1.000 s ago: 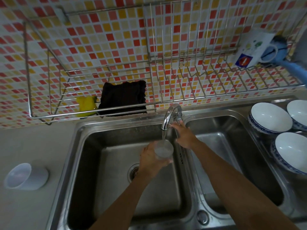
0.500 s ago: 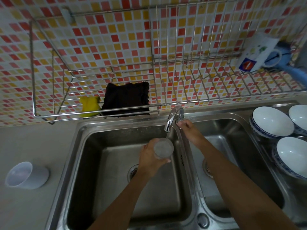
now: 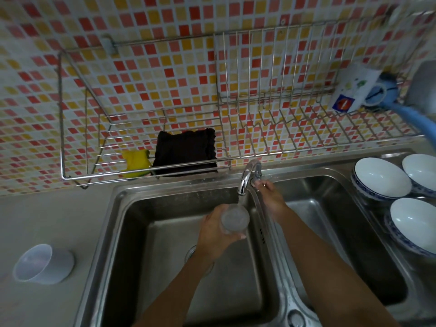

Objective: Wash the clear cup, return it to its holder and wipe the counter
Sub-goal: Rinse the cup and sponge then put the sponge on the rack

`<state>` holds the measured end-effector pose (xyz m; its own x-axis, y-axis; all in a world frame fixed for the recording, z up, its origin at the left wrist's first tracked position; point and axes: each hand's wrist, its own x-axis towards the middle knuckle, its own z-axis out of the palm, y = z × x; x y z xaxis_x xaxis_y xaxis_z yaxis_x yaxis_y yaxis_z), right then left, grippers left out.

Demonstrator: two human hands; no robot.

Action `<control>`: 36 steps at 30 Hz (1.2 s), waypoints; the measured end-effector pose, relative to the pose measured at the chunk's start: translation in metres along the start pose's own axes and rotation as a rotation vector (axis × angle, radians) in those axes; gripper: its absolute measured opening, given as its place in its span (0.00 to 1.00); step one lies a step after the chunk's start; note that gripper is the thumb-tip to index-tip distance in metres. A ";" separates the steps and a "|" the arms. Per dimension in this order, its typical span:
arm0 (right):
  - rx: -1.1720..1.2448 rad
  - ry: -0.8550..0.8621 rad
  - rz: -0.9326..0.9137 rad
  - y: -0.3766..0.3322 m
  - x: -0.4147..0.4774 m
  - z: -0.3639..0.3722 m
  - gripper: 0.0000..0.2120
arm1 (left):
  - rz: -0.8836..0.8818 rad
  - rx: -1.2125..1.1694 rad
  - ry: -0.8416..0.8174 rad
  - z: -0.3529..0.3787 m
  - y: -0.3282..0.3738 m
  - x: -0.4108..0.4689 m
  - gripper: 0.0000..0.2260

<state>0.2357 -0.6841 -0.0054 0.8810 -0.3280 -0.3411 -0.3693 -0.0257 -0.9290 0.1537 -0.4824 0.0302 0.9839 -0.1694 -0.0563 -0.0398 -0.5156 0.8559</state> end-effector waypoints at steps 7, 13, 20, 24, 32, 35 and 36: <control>0.038 0.230 -0.076 0.031 -0.090 0.006 0.05 | 0.050 -0.006 0.035 -0.035 -0.013 -0.034 0.35; -0.273 -0.103 -0.023 0.108 -0.197 0.035 0.19 | -0.106 0.350 -0.004 -0.065 -0.046 -0.080 0.40; -0.862 -0.267 -0.146 0.148 -0.247 0.056 0.23 | -0.158 0.705 -0.116 -0.079 -0.076 -0.123 0.35; -0.962 -0.229 -0.163 0.146 -0.246 0.058 0.23 | -0.110 0.987 -0.202 -0.081 -0.088 -0.135 0.35; -1.161 -0.321 -0.149 0.152 -0.236 0.065 0.26 | -0.055 1.282 -0.281 -0.073 -0.099 -0.146 0.32; -1.205 -0.391 -0.220 0.152 -0.232 0.064 0.26 | -0.015 1.351 -0.291 -0.072 -0.097 -0.145 0.30; -1.208 -0.402 -0.230 0.152 -0.232 0.064 0.27 | 0.006 1.385 -0.293 -0.072 -0.096 -0.144 0.29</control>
<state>-0.0058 -0.5518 -0.0768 0.9083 0.0973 -0.4069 -0.0449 -0.9443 -0.3259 0.0282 -0.3475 -0.0068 0.9186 -0.2522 -0.3043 -0.3487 -0.8796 -0.3236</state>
